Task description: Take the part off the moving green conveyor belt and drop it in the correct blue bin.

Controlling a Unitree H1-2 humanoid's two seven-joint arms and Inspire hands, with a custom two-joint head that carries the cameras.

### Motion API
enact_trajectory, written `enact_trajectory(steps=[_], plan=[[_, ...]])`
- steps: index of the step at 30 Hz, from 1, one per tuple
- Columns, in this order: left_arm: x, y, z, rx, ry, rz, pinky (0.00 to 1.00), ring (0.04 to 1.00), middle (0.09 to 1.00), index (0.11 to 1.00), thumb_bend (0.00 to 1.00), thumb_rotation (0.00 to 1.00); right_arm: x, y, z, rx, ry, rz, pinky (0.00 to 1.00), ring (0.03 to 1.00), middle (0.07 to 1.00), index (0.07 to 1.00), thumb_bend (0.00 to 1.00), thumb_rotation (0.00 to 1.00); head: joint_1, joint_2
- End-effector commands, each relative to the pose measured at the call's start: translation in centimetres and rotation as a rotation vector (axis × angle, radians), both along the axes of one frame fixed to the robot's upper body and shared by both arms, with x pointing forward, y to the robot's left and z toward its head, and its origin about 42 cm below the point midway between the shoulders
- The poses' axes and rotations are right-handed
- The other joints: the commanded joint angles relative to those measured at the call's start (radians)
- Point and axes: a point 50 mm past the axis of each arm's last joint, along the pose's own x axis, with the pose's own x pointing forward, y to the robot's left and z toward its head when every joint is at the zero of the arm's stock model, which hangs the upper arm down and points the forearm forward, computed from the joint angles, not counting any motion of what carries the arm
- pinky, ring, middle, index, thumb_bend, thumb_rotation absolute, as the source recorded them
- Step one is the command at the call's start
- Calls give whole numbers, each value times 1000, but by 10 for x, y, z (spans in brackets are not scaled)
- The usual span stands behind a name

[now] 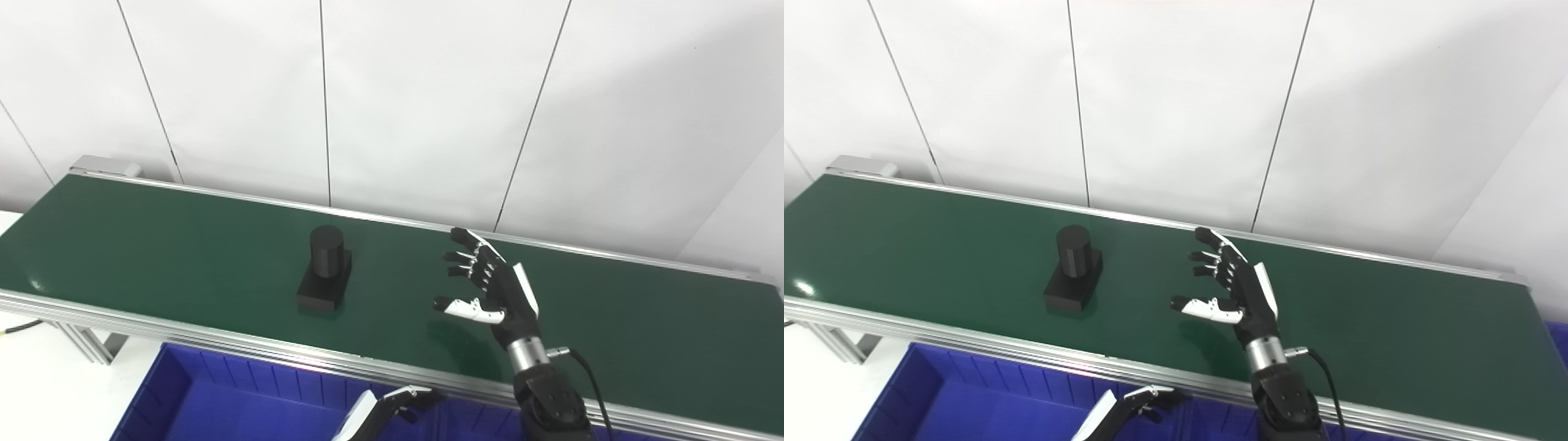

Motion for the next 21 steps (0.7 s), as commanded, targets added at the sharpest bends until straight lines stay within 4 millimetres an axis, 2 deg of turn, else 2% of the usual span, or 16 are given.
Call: enact_trajectory(steps=[1, 10, 21], plan=[[6, -7, 13, -46, -65, -14, 654, 745, 774, 745, 880, 152, 16, 9, 26, 14, -98, 12, 653, 733, 833, 833, 1000, 256, 1, 1], [5, -9, 13, -55, -64, -15, 647, 739, 773, 747, 884, 138, 28, 17, 25, -21, -72, 32, 650, 733, 842, 829, 1000, 258, 4, 2], [3, -11, 15, -59, -73, -12, 644, 736, 772, 745, 886, 129, 38, 25, 20, -59, -32, -8, 652, 724, 837, 822, 987, 209, 7, 7]])
